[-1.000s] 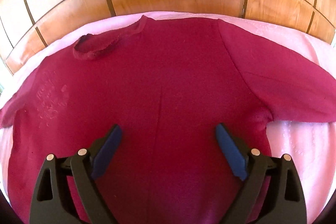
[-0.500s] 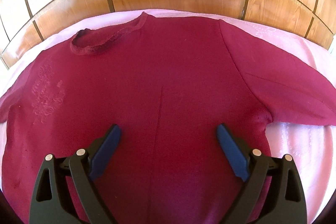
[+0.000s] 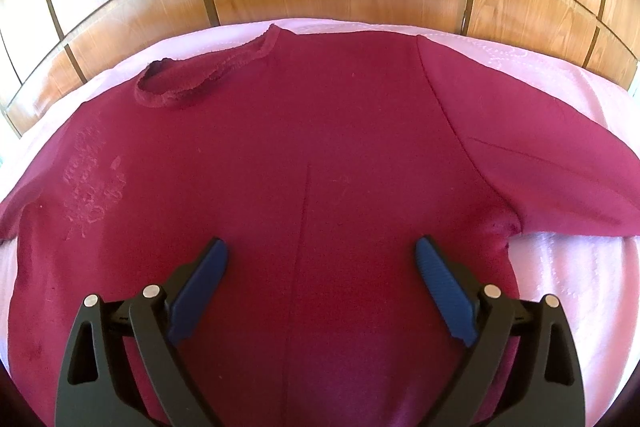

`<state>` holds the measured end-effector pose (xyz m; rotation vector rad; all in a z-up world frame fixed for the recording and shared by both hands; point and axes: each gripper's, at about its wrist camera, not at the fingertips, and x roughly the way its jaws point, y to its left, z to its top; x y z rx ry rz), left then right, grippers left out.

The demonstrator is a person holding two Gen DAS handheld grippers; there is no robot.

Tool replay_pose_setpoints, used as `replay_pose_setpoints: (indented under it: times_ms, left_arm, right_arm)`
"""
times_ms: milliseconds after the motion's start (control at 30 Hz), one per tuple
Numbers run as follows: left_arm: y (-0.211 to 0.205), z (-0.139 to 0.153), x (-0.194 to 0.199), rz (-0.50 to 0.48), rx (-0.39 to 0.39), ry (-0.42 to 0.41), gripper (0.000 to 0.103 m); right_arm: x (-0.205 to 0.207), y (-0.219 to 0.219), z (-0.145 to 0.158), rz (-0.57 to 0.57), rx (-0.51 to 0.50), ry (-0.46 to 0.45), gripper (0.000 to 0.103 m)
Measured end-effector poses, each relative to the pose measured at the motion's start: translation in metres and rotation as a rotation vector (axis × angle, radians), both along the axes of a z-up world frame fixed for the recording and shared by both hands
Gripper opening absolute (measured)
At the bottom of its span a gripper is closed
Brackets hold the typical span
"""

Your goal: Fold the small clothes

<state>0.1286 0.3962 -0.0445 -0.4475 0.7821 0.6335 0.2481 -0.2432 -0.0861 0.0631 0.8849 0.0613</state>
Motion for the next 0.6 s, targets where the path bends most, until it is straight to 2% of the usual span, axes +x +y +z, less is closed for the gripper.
replay_pose_setpoints:
  times_ms: [100, 300, 367, 467, 500, 533, 600]
  left_arm:
    - [-0.055, 0.013, -0.002, -0.150, -0.031, -0.067, 0.021]
    - [-0.203, 0.016, -0.001, -0.536, -0.072, -0.115, 0.021]
    - [-0.240, 0.008, -0.001, -0.627, -0.076, -0.101, 0.021]
    - [-0.294, -0.015, -0.001, -0.743, -0.101, -0.033, 0.021]
    - [-0.310, -0.024, -0.002, -0.773, -0.087, -0.002, 0.021]
    - [-0.320, -0.032, -0.002, -0.791, -0.066, 0.026, 0.021]
    - [-0.333, -0.044, -0.008, -0.820, -0.048, 0.061, 0.024]
  right_arm:
    - [-0.008, -0.009, 0.009, -0.007, 0.042, -0.002, 0.095]
    - [-0.048, -0.040, 0.010, -0.045, 0.119, 0.004, 0.095]
    - [-0.065, -0.041, 0.009, -0.032, 0.080, 0.003, 0.095]
    - [-0.089, -0.040, 0.010, 0.018, 0.022, 0.008, 0.095]
    - [-0.096, -0.047, 0.011, 0.016, 0.022, 0.035, 0.095]
    - [-0.102, -0.060, 0.013, 0.011, 0.088, 0.046, 0.094]
    - [-0.111, -0.092, 0.019, -0.051, 0.199, 0.030, 0.075]
